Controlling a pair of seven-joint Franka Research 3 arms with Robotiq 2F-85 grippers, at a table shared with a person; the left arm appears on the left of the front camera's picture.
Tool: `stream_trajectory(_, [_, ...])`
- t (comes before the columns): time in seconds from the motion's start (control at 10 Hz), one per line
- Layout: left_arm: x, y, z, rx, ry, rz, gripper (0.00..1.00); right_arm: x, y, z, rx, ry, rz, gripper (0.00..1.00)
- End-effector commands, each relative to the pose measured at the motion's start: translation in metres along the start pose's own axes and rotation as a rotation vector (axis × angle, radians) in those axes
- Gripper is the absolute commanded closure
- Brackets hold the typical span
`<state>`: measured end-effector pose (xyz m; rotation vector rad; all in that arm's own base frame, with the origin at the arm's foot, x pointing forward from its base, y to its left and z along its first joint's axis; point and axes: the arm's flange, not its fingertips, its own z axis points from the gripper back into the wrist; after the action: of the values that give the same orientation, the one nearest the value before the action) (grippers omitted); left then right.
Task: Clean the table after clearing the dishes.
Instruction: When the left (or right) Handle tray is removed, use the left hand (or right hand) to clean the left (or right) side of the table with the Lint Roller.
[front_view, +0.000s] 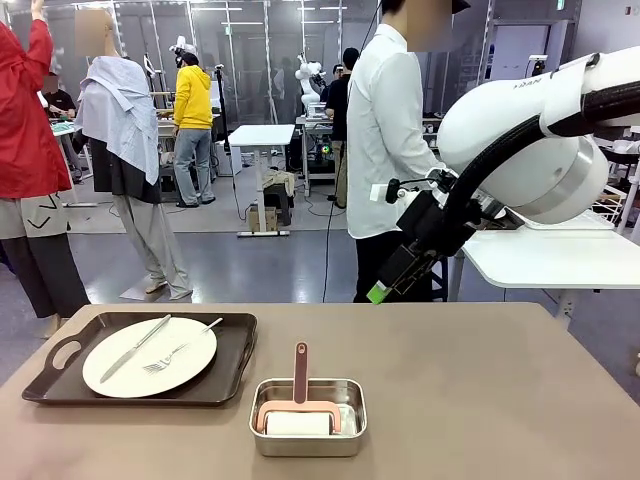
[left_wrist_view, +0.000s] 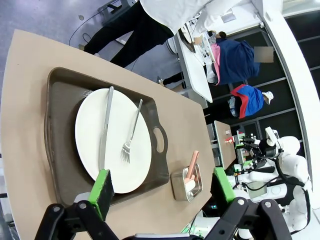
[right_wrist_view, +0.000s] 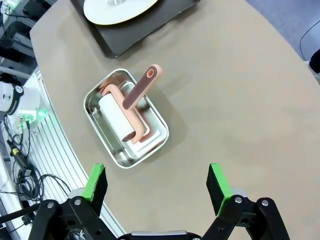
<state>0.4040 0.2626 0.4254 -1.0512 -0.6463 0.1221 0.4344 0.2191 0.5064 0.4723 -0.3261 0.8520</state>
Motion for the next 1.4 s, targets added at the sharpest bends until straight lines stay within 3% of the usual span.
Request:
stream_trajectory(0.0, [-0.001, 0.0, 0.003, -0.014, 0.002, -0.009, 0.0, 0.017, -0.006, -0.013, 0.132, 0.085, 0.068, 0.0])
stream_trajectory(0.1, [-0.001, 0.0, 0.003, -0.014, 0.002, -0.009, 0.0, 0.042, -0.012, -0.026, 0.199, 0.143, 0.08, 0.0])
stream_trajectory(0.4, [-0.001, 0.0, 0.003, -0.014, 0.002, -0.009, 0.0, 0.098, -0.015, -0.089, 0.227, 0.333, 0.098, 0.0])
stream_trajectory(0.7, [-0.001, 0.0, 0.003, -0.014, 0.002, -0.009, 0.0, 0.121, -0.016, -0.138, 0.245, 0.424, 0.118, 0.0])
stream_trajectory(1.3, [-0.001, 0.0, 0.003, -0.014, 0.002, -0.009, 0.0, 0.148, -0.023, -0.189, 0.335, 0.516, 0.207, 0.0])
